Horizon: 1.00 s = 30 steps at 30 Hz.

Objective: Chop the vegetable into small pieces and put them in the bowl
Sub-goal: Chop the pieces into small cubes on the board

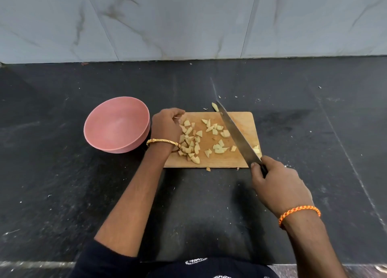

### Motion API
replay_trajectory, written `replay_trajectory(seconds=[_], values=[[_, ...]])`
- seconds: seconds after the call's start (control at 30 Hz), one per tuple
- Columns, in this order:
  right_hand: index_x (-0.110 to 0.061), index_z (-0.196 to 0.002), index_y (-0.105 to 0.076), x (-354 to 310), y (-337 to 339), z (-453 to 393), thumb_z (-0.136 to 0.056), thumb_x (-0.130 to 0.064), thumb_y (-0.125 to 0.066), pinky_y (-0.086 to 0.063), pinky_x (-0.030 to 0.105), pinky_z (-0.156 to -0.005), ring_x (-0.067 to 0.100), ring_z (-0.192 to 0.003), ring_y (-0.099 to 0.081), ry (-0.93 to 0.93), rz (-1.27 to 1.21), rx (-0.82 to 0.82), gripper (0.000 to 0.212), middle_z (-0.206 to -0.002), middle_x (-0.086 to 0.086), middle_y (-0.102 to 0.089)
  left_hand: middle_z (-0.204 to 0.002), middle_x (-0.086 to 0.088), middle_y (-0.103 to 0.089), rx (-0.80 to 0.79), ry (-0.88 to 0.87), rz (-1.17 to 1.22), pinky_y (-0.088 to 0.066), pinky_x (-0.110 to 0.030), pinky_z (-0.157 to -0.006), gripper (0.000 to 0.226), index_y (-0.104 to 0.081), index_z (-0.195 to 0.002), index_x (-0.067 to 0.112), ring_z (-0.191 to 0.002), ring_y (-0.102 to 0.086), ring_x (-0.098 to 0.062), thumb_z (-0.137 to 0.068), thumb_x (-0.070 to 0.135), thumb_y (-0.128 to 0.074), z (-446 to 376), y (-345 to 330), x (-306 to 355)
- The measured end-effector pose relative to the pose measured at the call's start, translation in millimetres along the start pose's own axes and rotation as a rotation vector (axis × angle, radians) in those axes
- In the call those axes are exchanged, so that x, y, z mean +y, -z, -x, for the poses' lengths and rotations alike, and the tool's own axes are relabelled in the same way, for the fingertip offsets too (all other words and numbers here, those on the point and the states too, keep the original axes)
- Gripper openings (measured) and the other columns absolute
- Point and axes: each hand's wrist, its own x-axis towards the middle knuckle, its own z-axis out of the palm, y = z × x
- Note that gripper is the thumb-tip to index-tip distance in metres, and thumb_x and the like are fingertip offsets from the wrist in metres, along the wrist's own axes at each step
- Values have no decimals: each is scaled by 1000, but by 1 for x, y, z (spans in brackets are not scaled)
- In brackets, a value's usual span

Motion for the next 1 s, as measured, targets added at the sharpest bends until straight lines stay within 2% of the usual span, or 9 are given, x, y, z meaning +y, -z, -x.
replay_trajectory(seconds=[0.1,0.2,0.33,0.43,0.57,0.7,0.8,0.9,1.0], values=[[-23,-85,-50,7,1,-8,-97,-33,-37,-44,30,-59,24,-67,-55,-56,17,29,21,-72,4,-54,-119,-10,-63,-27,43,-130,-43,-22,-91,35,-62,-118,7,-108,-58,-22,-88,-4,-50,3,-4,-5],[-22,-90,-52,11,0,-13,-98,-31,-35,-46,30,-62,24,-70,-55,-77,70,6,20,-77,5,-56,-108,-17,-64,-40,77,-203,-49,-35,-87,26,-65,-107,-1,-95,-59,-25,-86,-5,-48,6,-8,-10],[-23,-105,-57,6,-6,-10,-97,-32,-35,-55,36,-70,25,-76,-61,-39,105,-5,25,-83,6,-60,-120,-18,-52,-137,93,-265,-47,-34,-93,32,-61,-114,2,-106,-55,-31,-84,-5,-51,11,-13,-14],[-24,-104,-57,2,-12,-6,-97,-34,-36,-54,35,-69,25,-77,-61,15,127,-6,24,-83,5,-61,-122,-18,-49,-164,53,-288,-46,-40,-96,38,-60,-116,3,-109,-53,-34,-81,-6,-51,10,-18,-19],[-24,-104,-57,-1,-15,-1,-98,-36,-37,-52,33,-66,25,-75,-60,81,129,4,24,-86,5,-60,-122,-17,-51,-170,20,-249,-45,-42,-98,41,-59,-119,6,-110,-52,-33,-82,-6,-49,9,-19,-26],[-26,-102,-55,4,-14,5,-97,-38,-38,-56,36,-68,24,-74,-63,106,100,53,22,-81,4,-62,-114,-18,-56,-25,-44,-265,-47,-39,-92,32,-62,-110,1,-107,-52,-31,-84,-6,-44,11,-19,-17],[-25,-100,-57,8,-15,10,-96,-37,-41,-55,35,-67,23,-73,-62,78,52,53,20,-79,2,-61,-112,-13,-57,53,-201,-198,-46,-33,-92,32,-60,-117,6,-106,-52,-25,-91,1,-42,6,-24,4],[-22,-96,-59,12,-14,12,-94,-35,-44,-54,34,-63,24,-68,-61,45,-64,109,20,-73,2,-61,-112,-10,-57,-76,-334,-184,-47,-33,-91,35,-61,-117,9,-102,-54,-22,-91,-3,-42,-22,-36,18],[-20,-88,-59,15,-12,11,-93,-34,-46,-55,37,-63,24,-66,-60,9,-142,111,21,-69,4,-61,-115,-8,-56,-287,-467,-314,-47,-32,-90,41,-64,-116,9,-101,-57,-24,-84,-10,-48,-55,-48,33]])
